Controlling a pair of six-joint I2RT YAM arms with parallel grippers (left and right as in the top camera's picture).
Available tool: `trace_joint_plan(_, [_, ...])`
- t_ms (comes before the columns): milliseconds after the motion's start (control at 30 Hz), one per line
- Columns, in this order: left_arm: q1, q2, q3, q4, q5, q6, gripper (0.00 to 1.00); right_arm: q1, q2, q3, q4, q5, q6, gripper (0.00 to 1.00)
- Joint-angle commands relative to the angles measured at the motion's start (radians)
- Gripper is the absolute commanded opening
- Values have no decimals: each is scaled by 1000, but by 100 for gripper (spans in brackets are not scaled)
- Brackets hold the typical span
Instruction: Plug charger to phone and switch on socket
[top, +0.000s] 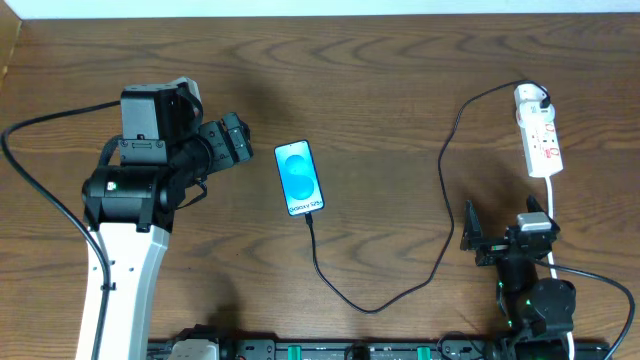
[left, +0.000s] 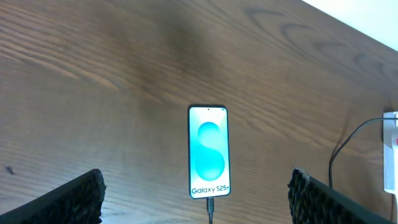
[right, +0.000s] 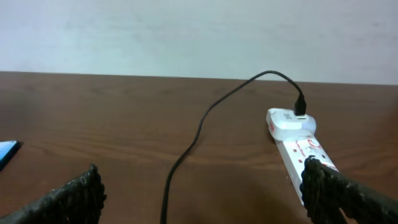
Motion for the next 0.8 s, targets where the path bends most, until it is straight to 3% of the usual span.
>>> trace_joint_plan(0, [4, 1, -4, 0, -7, -6, 94, -6, -11, -2, -3, 2, 14, 99])
trace_joint_plan(767, [4, 1, -4, -24, -7, -5, 94, -6, -10, -2, -3, 2, 14, 99])
